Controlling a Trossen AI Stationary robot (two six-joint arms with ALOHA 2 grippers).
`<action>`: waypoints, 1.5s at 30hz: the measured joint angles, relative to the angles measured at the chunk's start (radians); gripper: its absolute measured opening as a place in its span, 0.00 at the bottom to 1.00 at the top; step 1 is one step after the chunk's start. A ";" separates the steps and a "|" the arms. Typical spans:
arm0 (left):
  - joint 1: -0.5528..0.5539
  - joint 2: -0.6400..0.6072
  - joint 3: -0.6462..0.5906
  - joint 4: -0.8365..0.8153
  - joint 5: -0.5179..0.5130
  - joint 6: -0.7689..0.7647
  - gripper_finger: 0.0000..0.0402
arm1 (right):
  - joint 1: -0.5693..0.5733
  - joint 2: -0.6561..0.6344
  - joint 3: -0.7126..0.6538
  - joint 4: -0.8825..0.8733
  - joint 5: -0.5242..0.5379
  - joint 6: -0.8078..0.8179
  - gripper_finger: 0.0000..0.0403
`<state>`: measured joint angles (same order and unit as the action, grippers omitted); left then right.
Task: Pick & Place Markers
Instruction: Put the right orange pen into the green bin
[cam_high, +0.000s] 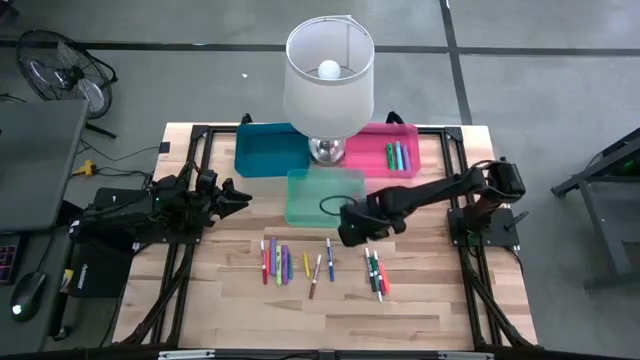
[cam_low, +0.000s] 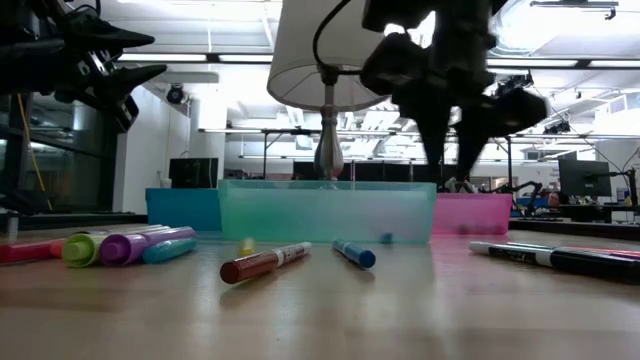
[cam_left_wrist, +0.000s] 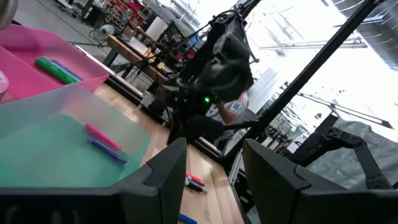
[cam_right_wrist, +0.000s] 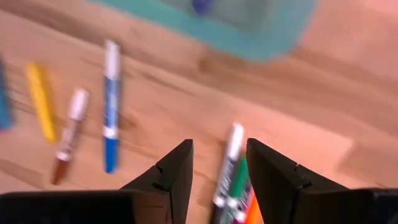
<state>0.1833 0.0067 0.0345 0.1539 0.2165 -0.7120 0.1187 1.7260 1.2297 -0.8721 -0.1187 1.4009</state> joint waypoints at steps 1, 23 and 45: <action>0.000 0.000 0.000 0.000 0.000 0.000 0.39 | 0.016 0.000 0.000 -0.018 0.000 0.018 0.34; 0.000 0.000 0.000 0.000 0.000 0.000 0.39 | 0.245 0.027 -0.001 -0.201 -0.002 0.257 0.34; 0.000 0.000 0.000 -0.002 0.000 0.000 0.39 | 0.251 0.029 -0.199 0.129 -0.075 0.249 0.34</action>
<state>0.1832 0.0068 0.0345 0.1520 0.2161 -0.7120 0.3696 1.7550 1.0310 -0.7433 -0.1939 1.6502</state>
